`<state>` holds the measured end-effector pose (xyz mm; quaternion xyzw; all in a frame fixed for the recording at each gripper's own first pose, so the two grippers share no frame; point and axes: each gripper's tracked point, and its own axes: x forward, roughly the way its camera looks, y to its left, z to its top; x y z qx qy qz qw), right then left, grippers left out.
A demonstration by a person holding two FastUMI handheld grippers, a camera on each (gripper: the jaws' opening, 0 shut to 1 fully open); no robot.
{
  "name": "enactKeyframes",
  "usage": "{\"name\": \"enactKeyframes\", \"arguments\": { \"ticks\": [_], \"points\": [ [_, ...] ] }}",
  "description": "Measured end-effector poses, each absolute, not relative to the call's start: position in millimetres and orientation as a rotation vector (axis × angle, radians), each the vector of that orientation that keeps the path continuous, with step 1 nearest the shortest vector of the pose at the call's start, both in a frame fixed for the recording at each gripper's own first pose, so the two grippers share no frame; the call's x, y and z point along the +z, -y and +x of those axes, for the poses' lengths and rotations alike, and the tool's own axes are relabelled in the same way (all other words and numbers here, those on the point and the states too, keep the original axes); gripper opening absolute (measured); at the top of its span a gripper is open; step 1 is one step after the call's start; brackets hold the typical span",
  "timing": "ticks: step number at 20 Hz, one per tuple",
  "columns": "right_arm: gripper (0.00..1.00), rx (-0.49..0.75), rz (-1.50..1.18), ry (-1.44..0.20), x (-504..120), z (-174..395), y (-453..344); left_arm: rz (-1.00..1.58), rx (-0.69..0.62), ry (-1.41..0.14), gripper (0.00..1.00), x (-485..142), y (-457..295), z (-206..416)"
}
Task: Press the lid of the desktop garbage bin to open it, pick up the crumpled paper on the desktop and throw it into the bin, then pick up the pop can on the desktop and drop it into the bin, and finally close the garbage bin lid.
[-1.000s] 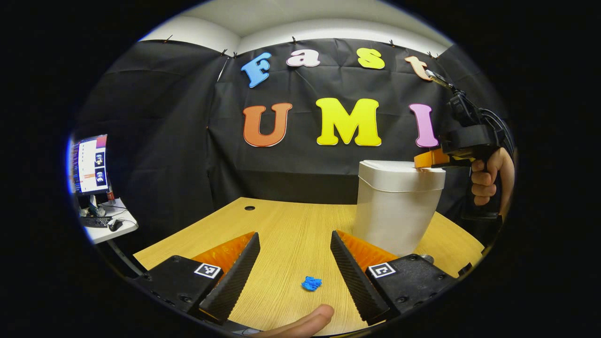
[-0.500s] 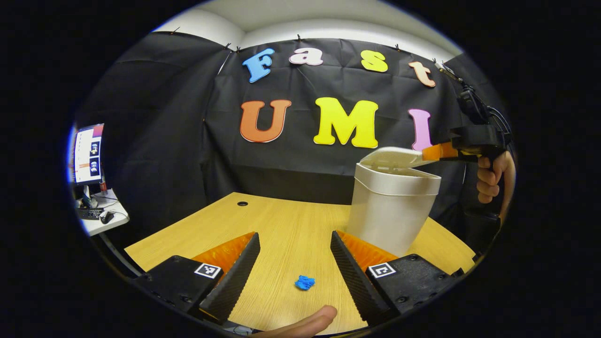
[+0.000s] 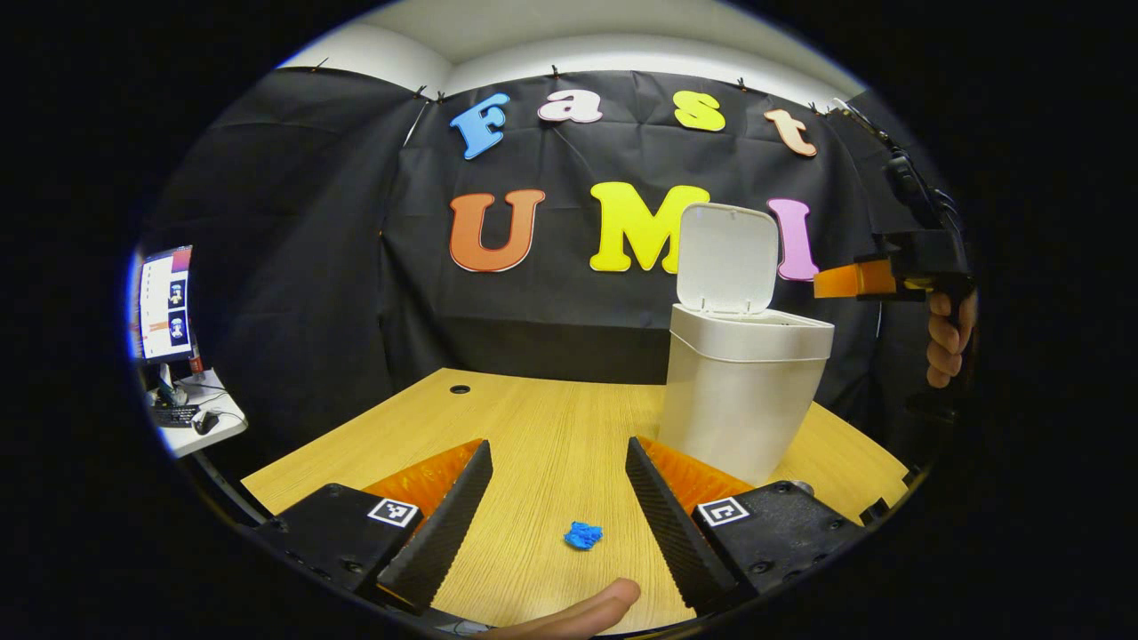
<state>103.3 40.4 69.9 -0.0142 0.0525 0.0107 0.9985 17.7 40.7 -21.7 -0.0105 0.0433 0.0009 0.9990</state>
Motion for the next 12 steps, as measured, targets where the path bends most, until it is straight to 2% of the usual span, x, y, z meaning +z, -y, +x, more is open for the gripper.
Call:
{"name": "enactKeyframes", "arguments": {
  "ticks": [2, 3, 5, 9, 10, 11, 12],
  "points": [
    [0.17, 0.013, -0.026, -0.107, 60, 97, -35, -0.02, 0.017, -0.086, 0.98, -22, -47, 19],
    [0.36, 0.015, -0.035, -0.106, 57, 93, -35, -0.015, 0.018, -0.085, 0.98, -22, -49, 20],
    [0.43, 0.01, -0.055, -0.086, 49, 81, -32, -0.013, 0.013, -0.078, 0.98, -21, -54, 22],
    [0.75, 0.026, -0.067, -0.062, 38, 56, -36, -0.023, 0.021, -0.075, 0.98, -21, -64, 23],
    [0.77, 0.04, -0.065, -0.062, 34, 50, -39, -0.021, 0.025, -0.076, 0.98, -21, -65, 24],
    [0.75, 0.042, -0.069, -0.062, 31, 44, -40, -0.018, 0.026, -0.077, 0.98, -22, -66, 25],
    [0.8, 0.039, -0.076, -0.056, 27, 38, -36, -0.014, 0.025, -0.08, 0.98, -22, -67, 26]
  ]
}}
